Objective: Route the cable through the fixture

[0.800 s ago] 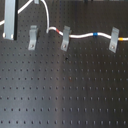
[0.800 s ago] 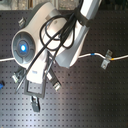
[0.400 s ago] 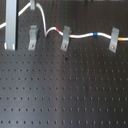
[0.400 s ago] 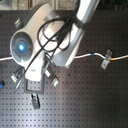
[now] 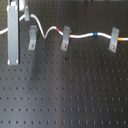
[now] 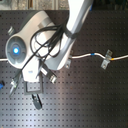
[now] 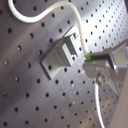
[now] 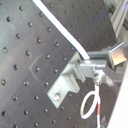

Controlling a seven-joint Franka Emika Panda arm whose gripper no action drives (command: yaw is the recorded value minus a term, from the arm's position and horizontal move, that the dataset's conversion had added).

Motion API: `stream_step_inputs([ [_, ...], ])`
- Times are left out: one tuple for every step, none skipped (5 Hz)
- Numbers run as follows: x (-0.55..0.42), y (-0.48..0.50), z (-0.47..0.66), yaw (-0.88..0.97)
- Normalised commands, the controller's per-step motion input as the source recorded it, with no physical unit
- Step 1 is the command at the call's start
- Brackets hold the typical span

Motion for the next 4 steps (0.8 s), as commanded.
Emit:
stream_step_inputs([
  [-0.453, 0.154, 0.32, -0.41],
  [-0.378, 0.251, 0.40, -0.51],
  [-0.297, 0.227, 0.44, -0.61],
  [-0.337, 0.196, 0.37, -0.62],
])
